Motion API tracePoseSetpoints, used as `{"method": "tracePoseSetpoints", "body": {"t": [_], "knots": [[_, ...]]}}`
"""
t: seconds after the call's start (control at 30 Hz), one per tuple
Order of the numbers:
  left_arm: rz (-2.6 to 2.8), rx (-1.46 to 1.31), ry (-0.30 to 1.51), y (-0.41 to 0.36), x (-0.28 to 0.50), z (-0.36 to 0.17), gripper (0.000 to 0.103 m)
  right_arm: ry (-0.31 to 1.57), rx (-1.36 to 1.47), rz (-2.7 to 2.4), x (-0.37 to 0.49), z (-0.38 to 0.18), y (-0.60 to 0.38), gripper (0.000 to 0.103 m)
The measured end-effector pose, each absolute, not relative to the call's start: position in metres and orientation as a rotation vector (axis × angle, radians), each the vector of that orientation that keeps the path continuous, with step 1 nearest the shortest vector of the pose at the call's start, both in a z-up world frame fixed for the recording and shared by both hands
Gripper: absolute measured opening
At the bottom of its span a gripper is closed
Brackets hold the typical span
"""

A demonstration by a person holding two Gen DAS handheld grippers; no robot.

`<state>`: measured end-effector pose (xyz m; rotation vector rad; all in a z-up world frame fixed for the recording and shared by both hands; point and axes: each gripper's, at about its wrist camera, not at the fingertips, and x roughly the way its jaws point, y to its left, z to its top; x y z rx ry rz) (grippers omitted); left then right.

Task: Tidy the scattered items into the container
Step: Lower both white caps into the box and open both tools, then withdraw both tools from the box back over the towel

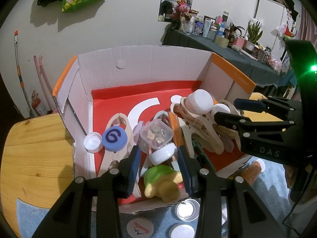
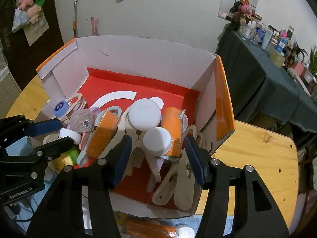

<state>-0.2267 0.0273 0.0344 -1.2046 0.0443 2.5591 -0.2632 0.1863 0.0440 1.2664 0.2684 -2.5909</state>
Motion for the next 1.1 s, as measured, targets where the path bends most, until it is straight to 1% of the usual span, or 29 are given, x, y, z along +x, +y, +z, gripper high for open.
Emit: {"method": "tracePoseSetpoints", "body": {"t": [0.1,0.2,0.6,0.67,0.83,1.1], "knots": [[2.561,-1.194,0.048,0.028,-0.224,0.038,0.043,0.255,1.242,-2.597,-0.26,0.048,0.186,0.067],[2.564,-1.182,0.052,0.028,-0.222,0.04,0.048,0.253,1.231,-2.6,-0.258,0.052,0.185,0.068],[2.574,-1.136,0.051,0.028,-0.205,0.057,0.049,0.235,1.188,-2.617,-0.24,0.067,0.188,0.068],[2.578,-1.121,0.061,0.027,-0.198,0.062,0.051,0.228,1.176,-2.613,-0.234,0.072,0.189,0.068],[2.594,-1.077,0.094,0.021,-0.176,0.074,0.059,0.253,1.156,-2.613,-0.214,0.078,0.189,0.068],[2.617,-1.052,0.112,0.005,-0.139,0.081,0.061,0.289,1.144,-2.613,-0.174,0.082,0.195,0.068]]}}
